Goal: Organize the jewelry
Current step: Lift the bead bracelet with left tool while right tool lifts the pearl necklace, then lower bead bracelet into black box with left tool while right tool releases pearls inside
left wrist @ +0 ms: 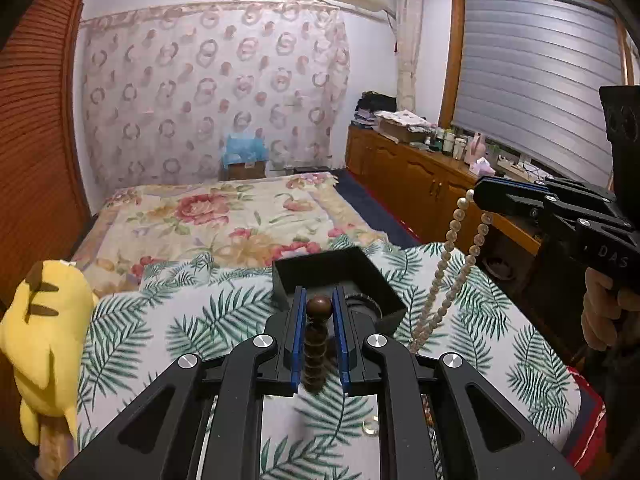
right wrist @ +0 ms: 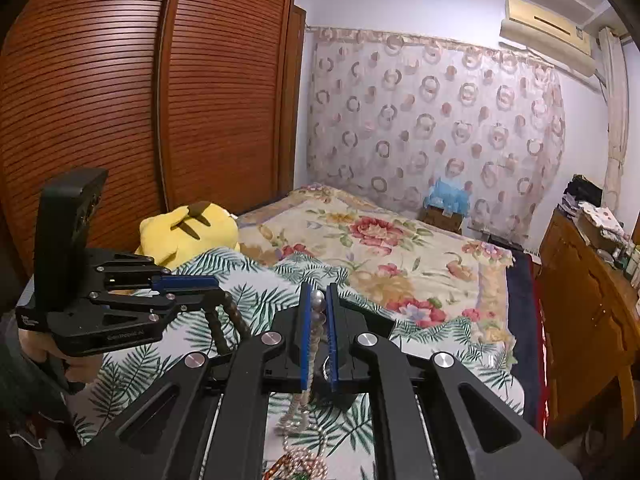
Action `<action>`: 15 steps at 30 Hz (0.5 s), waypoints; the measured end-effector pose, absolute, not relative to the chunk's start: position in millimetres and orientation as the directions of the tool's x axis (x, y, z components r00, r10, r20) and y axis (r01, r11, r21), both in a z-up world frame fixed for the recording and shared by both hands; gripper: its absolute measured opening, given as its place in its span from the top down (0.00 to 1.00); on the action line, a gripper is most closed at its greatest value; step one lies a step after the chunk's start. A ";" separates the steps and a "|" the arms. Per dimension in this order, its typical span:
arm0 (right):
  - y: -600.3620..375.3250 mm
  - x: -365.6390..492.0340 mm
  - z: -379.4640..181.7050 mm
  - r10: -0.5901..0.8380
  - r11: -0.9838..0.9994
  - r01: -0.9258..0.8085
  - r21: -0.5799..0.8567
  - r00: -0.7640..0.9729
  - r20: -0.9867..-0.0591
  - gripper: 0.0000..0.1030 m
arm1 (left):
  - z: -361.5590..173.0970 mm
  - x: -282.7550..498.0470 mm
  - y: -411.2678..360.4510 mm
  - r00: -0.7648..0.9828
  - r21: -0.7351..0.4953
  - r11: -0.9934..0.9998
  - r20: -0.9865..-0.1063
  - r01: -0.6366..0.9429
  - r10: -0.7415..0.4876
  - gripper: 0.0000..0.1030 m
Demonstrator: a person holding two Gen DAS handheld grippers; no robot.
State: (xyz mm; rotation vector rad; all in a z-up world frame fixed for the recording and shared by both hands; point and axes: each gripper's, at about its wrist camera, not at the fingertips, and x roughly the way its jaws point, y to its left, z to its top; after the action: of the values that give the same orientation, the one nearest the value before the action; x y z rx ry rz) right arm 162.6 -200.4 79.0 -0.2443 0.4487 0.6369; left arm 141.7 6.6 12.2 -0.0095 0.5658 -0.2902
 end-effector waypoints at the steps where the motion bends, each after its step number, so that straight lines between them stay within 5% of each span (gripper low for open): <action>1: -200.2 164.4 81.1 0.517 0.780 -0.620 -0.084 0.714 -0.472 0.92 | 13.7 144.0 5.9 0.805 -0.089 0.959 -0.526 0.269 -0.275 0.88; 15: -203.0 217.8 120.6 0.539 0.772 -0.629 -0.089 0.722 -0.434 0.92 | 30.5 195.0 -1.7 0.800 -0.083 0.960 -0.537 0.267 -0.269 0.88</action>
State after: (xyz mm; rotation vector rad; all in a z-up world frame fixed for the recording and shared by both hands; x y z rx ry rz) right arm 217.8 -202.9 120.6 -0.2383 0.4027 0.6516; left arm 195.0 -1.7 30.5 -0.0033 0.5760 -0.2875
